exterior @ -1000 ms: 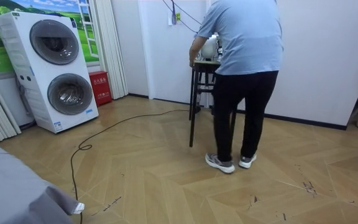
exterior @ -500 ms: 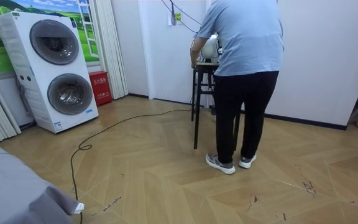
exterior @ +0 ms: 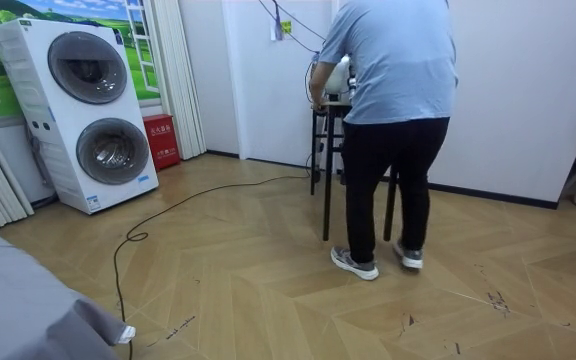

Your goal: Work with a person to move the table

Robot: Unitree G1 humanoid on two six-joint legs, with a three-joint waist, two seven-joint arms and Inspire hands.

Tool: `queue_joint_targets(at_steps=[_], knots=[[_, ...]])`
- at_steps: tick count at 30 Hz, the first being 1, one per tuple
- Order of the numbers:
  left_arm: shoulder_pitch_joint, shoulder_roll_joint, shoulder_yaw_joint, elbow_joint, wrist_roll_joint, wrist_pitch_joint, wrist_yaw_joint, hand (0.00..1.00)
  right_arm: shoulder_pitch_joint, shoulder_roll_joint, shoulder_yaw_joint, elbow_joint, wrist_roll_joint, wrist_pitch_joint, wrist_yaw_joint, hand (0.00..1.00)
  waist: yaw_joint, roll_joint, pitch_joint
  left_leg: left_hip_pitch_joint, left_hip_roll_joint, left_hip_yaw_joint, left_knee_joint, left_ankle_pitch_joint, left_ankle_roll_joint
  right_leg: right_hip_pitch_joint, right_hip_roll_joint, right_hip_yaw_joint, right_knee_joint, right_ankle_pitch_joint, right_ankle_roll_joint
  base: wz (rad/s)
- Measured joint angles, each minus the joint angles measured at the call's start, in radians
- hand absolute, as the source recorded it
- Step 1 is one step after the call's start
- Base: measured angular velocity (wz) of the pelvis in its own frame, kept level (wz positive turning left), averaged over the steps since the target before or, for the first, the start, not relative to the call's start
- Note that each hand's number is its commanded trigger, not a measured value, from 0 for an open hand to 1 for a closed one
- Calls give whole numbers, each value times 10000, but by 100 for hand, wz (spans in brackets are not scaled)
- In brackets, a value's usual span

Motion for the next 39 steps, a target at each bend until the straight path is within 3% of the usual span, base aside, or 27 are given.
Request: queue_joint_targets(at_steps=[5, 9, 12, 15, 19, 20, 21, 22, 24, 25, 26, 27, 29, 31, 34, 39], knots=[[41, -74, 5, -10, 11, 63, 0, 100, -53, -40, -96, -78, -117, 58, 2, 100, 215, 81, -1, -432, -196, -459, 272, 32, 58, -82, -131, -393, 60, -311, -62, 37], [94, -99, 49, -15, -16, 61, 0, 100, -93, -35, -96, -88, -288, 77, -103, 100, 687, 90, -4, -441, -357, -616, 208, 102, 166, -71, -273, -593, 248, -415, 25, 21], [150, -127, 57, -19, -33, 52, 4, 100, -123, -37, -93, -89, -265, 99, -205, 100, 718, 136, 11, -397, -516, -719, 133, 174, 284, -74, -508, -819, 685, -515, 178, 37], [154, -95, 64, -19, -32, 31, 25, 100, -100, -12, -74, -89, -301, 153, -229, 100, 721, 242, 75, -336, -579, -772, 108, 204, 439, -89, -729, -733, 1166, -597, 316, 36], [153, -168, 60, -15, -24, 25, 101, 100, -157, -53, -67, -87, -286, 153, -314, 100, 859, 308, 103, -367, -949, -1085, -82, 255, 683, -381, -1066, -541, 2004, -746, 529, 28], [171, -437, 154, 69, 118, -61, 110, 100, -149, -25, -61, -84, -313, 149, -356, 100, 683, 344, 121, -349, -1110, -1400, -149, 328, 795, -512, -1223, -360, 2550, -758, 545, 81], [151, -562, 188, 168, 182, -138, 124, 100, -149, 6, -49, -84, -332, 146, -430, 100, 517, 362, 131, -335, -1278, -1790, -162, 378, 871, -801, -1295, 194, 3209, -792, 558, 109], [156, -525, 170, 189, 198, -169, 123, 100, -121, 86, -44, -84, -371, 149, -475, 100, 341, 344, 130, -343, -1445, -2261, -151, 400, 907, -1115, -1164, 1076, 3463, -1058, 606, 85], [145, -346, 131, 186, 187, -159, 124, 100, -52, 101, -41, -84, -352, 163, -474, 100, 288, 308, 125, -347, -1564, -2744, -146, 418, 877, -1490, -814, 2113, 2819, -1247, 535, 85], [143, -328, 100, 186, 188, -156, 125, 100, 4, 136, -50, -84, -319, 162, -474, 100, 188, 207, 130, -333, -1708, -3093, -42, 448, 826, -1662, -669, 2405, 2063, -1079, 508, 102], [134, -317, 96, 188, 189, -156, 136, 100, 25, 148, -45, -83, -295, 160, -475, 100, 134, 160, 139, -329, -1788, -3272, 56, 445, 807, -1726, -656, 2556, 1982, -568, 538, 117], [129, -276, 62, 198, 198, -148, 177, 100, 93, 170, -39, -77, -256, 147, -476, 100, 29, 107, 118, -293, -1807, -3355, 115, 394, 715, -1536, -641, 2464, 1889, -550, 374, 78], [129, -262, 83, 196, 198, -148, 175, 100, 70, 161, -43, -77, -270, 147, -476, 100, 171, 98, 120, -309, -1707, -3234, 94, 352, 646, -1228, -549, 2085, 1583, -484, 253, 58], [120, -198, 86, 195, 197, -147, 175, 100, 63, 167, -26, -78, -232, 149, -474, 100, 282, 68, 113, -259, -1589, -3191, 13, 338, 621, -1005, -483, 1889, 1387, -495, 224, 38], [112, -147, 102, 179, 196, -156, 167, 100, 44, 101, 125, -54, -62, 119, -518, 100, 774, 14, 117, 72, -1555, -3220, -243, 319, 587, -467, -309, 1780, 825, -412, 215, 12], [82, -59, 138, 112, 199, -283, 167, 100, 18, 138, 370, -42, 120, -65, -533, 100, 947, -110, 132, 35, -1584, -3222, -321, 313, 579, -209, -279, 1643, 523, -406, 220, 30]])
